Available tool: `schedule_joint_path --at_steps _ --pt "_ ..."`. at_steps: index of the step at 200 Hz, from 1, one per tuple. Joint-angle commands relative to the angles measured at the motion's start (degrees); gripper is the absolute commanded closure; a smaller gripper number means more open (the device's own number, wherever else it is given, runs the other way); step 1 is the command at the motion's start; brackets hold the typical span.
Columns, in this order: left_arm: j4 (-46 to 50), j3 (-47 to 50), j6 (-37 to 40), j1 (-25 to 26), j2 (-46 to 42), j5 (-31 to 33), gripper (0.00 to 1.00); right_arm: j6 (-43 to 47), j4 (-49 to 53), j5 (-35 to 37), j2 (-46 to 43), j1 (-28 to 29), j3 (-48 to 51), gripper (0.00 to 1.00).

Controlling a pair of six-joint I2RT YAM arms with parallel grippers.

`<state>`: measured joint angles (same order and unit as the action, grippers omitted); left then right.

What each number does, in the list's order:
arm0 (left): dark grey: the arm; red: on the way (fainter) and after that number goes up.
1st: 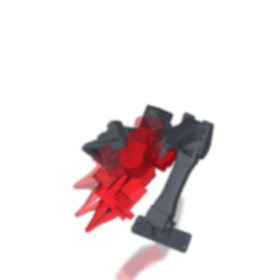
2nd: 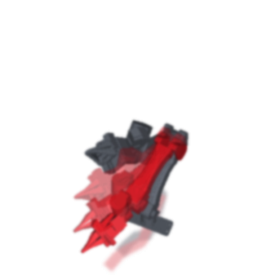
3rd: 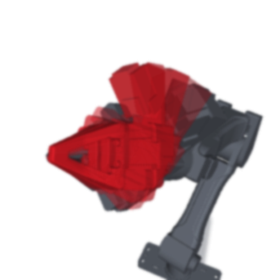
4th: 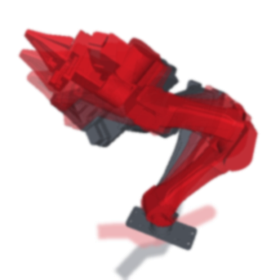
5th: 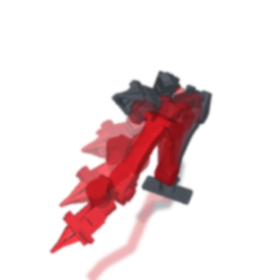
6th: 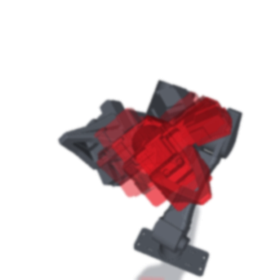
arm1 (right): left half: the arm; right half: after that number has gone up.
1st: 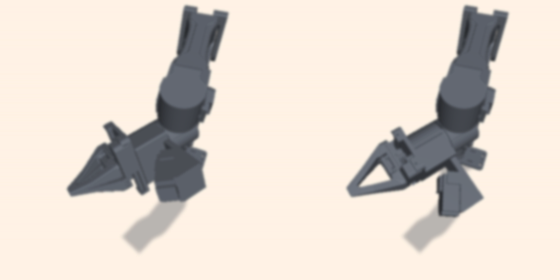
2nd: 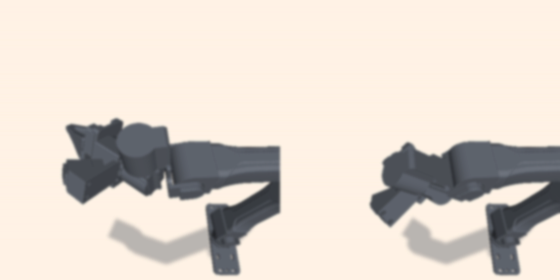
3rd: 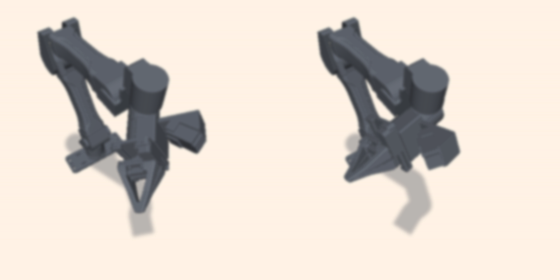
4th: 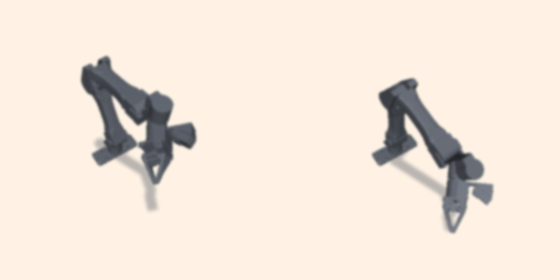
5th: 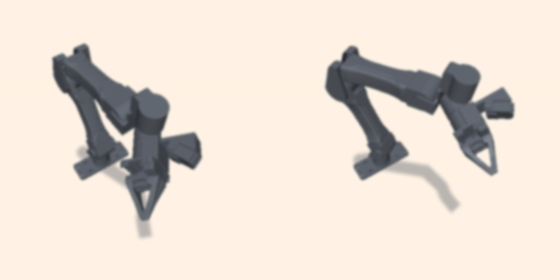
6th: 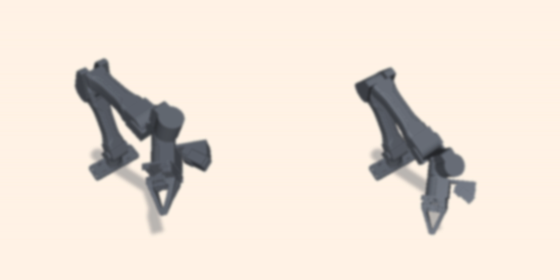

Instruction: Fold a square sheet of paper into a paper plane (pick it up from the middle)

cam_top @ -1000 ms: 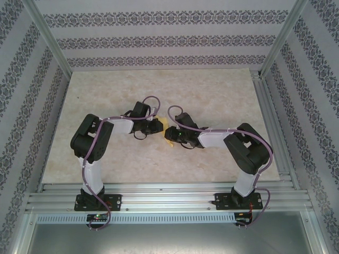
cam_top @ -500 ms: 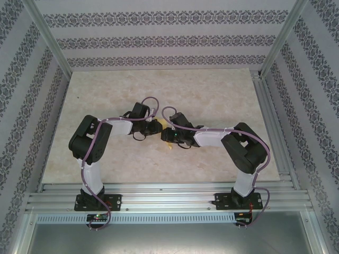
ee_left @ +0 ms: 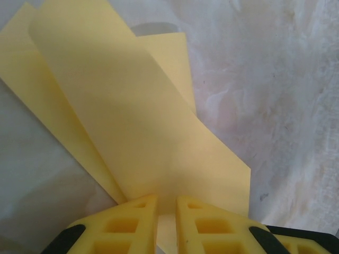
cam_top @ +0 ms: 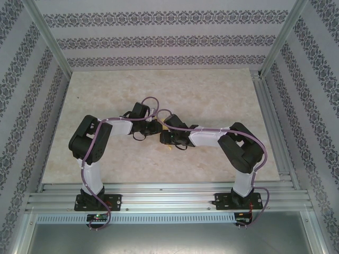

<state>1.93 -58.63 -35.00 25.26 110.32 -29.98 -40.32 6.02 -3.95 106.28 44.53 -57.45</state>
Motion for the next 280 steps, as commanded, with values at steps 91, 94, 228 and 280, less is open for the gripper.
schedule_joint_path --at_steps 91,94,228,280 --pt "0.7 0.62 -0.59 0.28 -1.06 -0.43 0.81 -2.4 -16.61 -7.72 -1.34 -3.62 7.61 0.88" --pt "0.65 0.6 -0.59 0.27 -1.12 -0.43 0.81 -2.48 -16.67 -7.44 -1.66 -3.66 7.77 0.87" --pt "4.54 -1.92 -1.2 0.31 -0.23 1.32 0.82 5.62 -1.2 11.86 -6.37 1.98 3.75 0.67" --pt "4.91 -2.37 -1.07 0.23 0.24 1.15 0.82 6.38 -1.66 9.34 -3.92 2.75 1.37 0.7"
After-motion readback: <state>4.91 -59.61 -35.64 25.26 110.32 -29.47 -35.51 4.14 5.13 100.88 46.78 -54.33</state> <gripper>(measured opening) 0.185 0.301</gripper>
